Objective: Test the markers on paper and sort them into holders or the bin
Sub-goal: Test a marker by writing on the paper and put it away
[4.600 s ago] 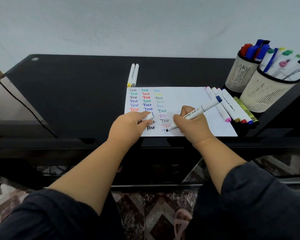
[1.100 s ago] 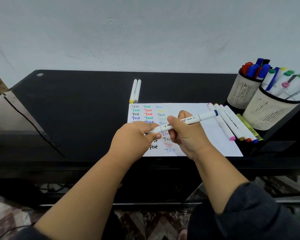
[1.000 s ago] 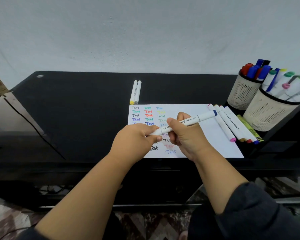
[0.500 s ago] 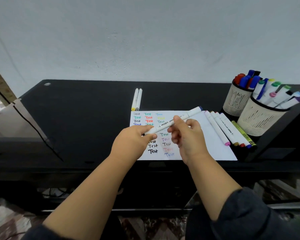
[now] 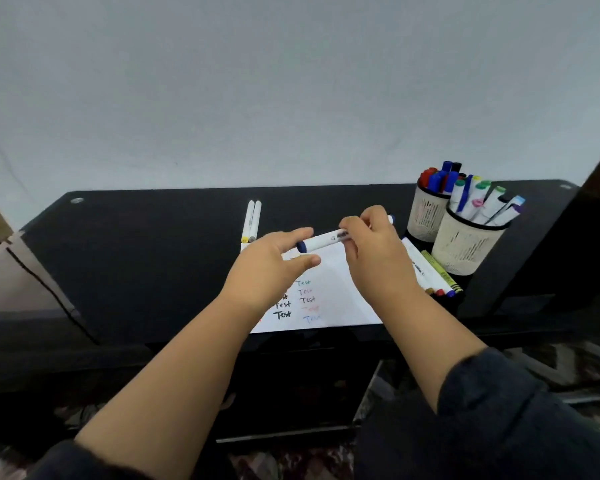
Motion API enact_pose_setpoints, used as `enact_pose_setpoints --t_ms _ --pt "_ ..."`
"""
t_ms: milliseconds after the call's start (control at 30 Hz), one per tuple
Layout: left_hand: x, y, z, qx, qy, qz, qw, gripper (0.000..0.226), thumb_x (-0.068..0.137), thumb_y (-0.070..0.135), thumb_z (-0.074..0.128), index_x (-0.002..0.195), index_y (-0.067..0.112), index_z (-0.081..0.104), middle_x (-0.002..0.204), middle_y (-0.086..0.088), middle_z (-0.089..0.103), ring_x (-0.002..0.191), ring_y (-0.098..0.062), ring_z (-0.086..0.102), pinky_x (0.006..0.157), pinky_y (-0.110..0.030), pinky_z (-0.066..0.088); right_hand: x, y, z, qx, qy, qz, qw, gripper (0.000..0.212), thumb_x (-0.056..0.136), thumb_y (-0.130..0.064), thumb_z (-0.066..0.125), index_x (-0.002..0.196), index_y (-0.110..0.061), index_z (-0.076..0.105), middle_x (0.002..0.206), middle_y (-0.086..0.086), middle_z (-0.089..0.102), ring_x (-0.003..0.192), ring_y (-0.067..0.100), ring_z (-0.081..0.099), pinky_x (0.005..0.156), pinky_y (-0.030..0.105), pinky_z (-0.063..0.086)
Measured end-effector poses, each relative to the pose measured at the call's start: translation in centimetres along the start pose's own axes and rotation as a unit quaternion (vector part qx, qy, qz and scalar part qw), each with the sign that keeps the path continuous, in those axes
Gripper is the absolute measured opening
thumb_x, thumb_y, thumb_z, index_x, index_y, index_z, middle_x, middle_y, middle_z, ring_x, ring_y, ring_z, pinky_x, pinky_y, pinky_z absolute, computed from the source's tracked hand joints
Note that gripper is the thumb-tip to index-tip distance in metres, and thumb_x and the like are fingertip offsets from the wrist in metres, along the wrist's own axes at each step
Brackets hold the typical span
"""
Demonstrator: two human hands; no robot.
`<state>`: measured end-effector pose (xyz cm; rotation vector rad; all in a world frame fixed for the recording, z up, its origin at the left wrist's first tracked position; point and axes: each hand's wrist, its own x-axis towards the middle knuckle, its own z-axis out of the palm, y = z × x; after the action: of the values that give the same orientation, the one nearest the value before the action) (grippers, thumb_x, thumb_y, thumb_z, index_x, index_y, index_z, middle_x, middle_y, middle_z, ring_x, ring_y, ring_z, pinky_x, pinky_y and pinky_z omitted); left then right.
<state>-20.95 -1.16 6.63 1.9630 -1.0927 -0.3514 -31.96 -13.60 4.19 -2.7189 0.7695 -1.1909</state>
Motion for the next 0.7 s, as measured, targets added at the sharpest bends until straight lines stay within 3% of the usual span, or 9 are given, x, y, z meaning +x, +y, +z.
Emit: enact_pose_setpoints --t_ms 167,267,367,533,700 --pt "2.0 1.1 2.5 -0.011 -0.055 0.010 0.998 0.050 0.092 0.046 0.051 0.139 0.040 0.038 0.139 0.022 0.044 0.122 -0.005 0.046 0.090 -0.024 0.044 0.8 3.4 -3.2 0.024 0.025 0.105 0.994 0.023 0.092 -0.002 0.052 0.114 -0.004 0.059 0.116 0.013 0.048 0.082 0.025 0.052 0.066 0.033 0.046" --pt "3.7 1.1 5.2 0.071 -0.106 -0.010 0.992 0.055 0.095 0.050 0.042 0.146 0.036 0.027 0.150 0.012 0.032 0.135 -0.014 0.035 0.095 -0.026 0.036 0.4 5.8 -5.0 0.078 0.052 0.166 0.982 0.023 0.095 -0.009 0.052 0.118 -0.010 0.055 0.119 0.000 0.045 0.090 0.013 0.050 0.065 0.012 0.036" --pt "5.3 1.3 8.3 0.142 -0.145 0.002 0.979 0.059 0.096 0.050 0.037 0.149 0.029 0.020 0.155 0.006 0.023 0.141 -0.016 0.025 0.109 -0.033 0.025 -0.2 8.1 -6.4 0.133 0.081 0.211 0.965 0.014 0.095 -0.015 0.052 0.109 -0.017 0.054 0.111 -0.005 0.046 0.085 0.002 0.051 0.066 0.003 0.038" --pt "7.6 0.4 12.7 0.238 -0.191 0.044 0.951 0.062 0.099 0.045 0.030 0.151 0.019 0.009 0.158 0.005 0.002 0.145 -0.011 0.003 0.115 -0.031 0.012 -0.7 11.7 -8.0 0.196 0.132 0.231 0.944 0.014 0.093 -0.010 0.055 0.099 -0.021 0.050 0.110 0.003 0.055 0.095 0.009 0.058 0.073 0.006 0.045" --pt "8.8 -1.5 14.8 0.317 -0.198 0.043 0.927 0.062 0.099 0.047 0.027 0.151 0.017 0.011 0.159 0.003 -0.001 0.145 -0.017 0.005 0.115 -0.032 0.009 -0.5 14.5 -8.2 0.169 0.102 0.273 0.941 0.011 0.092 -0.013 0.056 0.099 -0.020 0.051 0.103 0.008 0.060 0.079 0.006 0.059 0.063 0.010 0.043"
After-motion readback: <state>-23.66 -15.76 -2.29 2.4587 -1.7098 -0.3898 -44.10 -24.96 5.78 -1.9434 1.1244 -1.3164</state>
